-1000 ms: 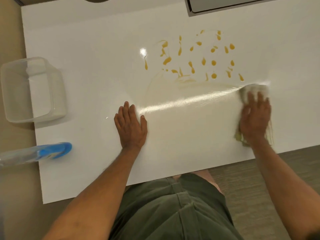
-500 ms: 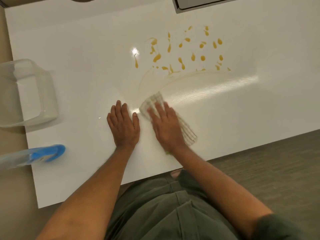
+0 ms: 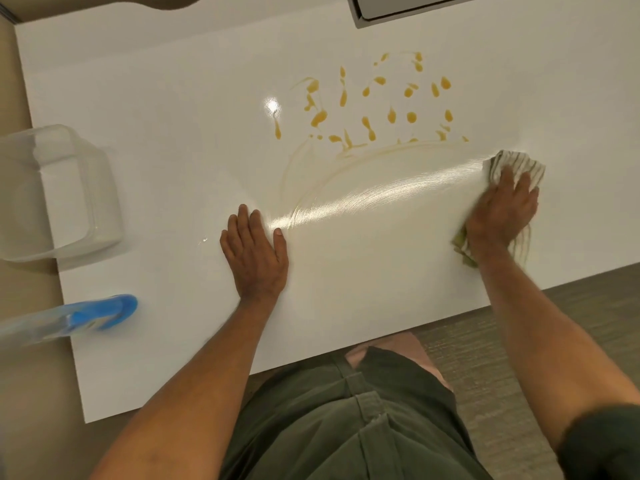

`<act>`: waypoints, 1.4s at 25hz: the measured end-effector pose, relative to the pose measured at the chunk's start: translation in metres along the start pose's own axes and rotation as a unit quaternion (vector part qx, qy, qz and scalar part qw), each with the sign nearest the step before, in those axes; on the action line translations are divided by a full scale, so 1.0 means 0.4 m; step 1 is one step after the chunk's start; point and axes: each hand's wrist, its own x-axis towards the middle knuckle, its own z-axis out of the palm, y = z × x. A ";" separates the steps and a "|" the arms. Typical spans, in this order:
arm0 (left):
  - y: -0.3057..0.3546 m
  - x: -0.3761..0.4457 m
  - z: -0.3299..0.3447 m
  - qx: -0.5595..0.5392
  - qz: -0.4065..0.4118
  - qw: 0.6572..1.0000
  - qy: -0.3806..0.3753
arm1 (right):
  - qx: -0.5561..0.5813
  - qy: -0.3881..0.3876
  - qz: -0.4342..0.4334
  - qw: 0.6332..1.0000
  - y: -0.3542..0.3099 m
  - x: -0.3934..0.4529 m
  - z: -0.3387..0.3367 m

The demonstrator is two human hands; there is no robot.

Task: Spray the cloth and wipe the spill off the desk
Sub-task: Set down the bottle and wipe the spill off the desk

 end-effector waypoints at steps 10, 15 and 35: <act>-0.006 0.000 -0.012 -0.037 -0.008 0.999 -0.002 | -0.010 -0.208 -0.564 0.799 -0.182 -0.551 0.051; 0.000 0.000 -0.017 -0.042 -0.009 0.999 -0.009 | -0.044 -0.240 -0.625 0.742 -0.152 -0.527 0.052; -0.001 0.005 -0.003 0.016 0.004 1.000 0.021 | 0.010 -0.077 -0.453 0.888 -0.862 0.011 0.270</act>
